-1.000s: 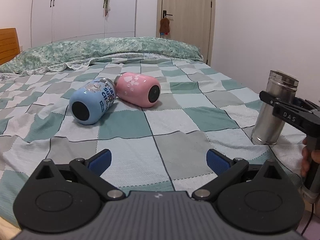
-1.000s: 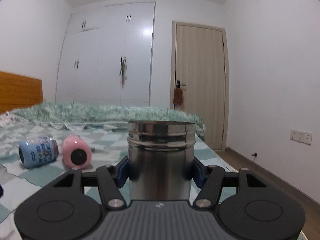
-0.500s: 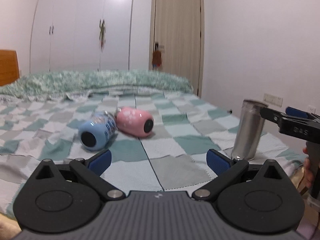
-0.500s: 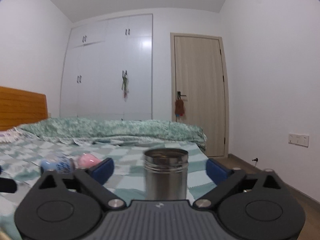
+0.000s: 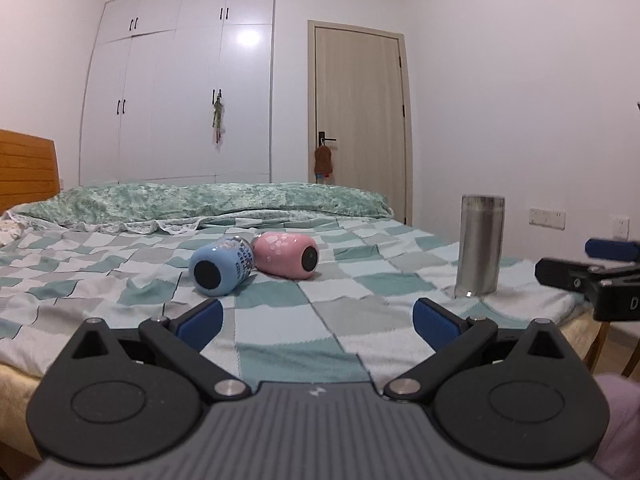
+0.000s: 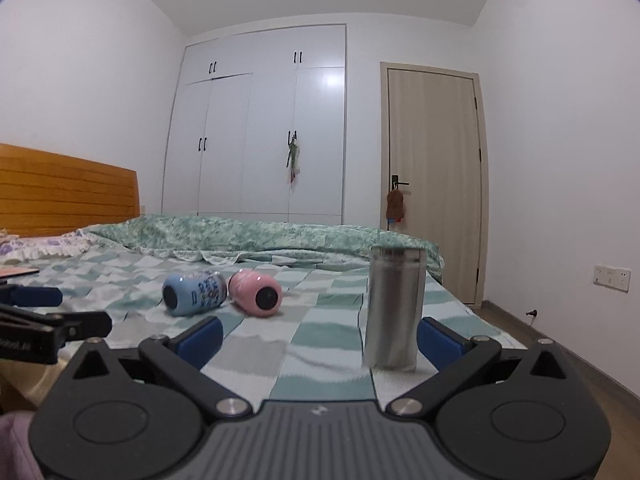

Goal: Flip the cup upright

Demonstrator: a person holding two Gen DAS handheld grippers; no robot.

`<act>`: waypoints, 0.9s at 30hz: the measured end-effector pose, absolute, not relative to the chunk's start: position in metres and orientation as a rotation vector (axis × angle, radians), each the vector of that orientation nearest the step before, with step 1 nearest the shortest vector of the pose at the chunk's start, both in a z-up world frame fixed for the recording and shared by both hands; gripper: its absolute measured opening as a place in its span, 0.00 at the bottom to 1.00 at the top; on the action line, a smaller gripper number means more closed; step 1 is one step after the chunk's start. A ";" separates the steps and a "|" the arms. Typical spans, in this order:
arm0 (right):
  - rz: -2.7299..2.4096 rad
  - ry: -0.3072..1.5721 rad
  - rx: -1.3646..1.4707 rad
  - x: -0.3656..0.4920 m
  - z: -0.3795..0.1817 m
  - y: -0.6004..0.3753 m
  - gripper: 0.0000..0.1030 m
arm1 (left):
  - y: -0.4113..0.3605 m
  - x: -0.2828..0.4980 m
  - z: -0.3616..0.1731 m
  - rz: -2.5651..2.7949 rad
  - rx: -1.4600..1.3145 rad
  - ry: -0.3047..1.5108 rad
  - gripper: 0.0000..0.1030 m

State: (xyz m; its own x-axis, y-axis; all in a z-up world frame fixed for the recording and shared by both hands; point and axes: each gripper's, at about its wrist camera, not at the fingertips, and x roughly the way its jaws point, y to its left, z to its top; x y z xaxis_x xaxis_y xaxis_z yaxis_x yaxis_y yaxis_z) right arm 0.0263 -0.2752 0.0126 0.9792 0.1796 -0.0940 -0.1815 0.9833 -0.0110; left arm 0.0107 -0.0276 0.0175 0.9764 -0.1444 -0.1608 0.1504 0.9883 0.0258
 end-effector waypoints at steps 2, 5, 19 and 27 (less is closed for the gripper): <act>0.176 0.086 -0.028 0.023 0.008 -0.273 1.00 | -0.028 0.007 0.008 -0.127 0.055 0.140 1.00; 0.170 0.055 -0.024 0.019 0.005 -0.274 1.00 | -0.026 0.006 0.002 -0.109 0.050 0.125 1.00; 0.144 0.024 -0.026 0.013 0.001 -0.274 1.00 | -0.015 0.001 -0.002 -0.088 0.004 0.089 1.00; 0.143 0.026 -0.029 0.013 0.001 -0.275 1.00 | -0.014 -0.001 -0.002 -0.089 0.009 0.081 1.00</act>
State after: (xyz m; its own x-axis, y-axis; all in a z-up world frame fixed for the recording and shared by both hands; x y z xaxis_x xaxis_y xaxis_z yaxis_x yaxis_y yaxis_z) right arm 0.0132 -0.2751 0.0011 0.9895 0.1419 -0.0281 -0.1427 0.9894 -0.0272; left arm -0.0012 -0.0143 -0.0023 0.9928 -0.0884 -0.0808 0.0891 0.9960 0.0050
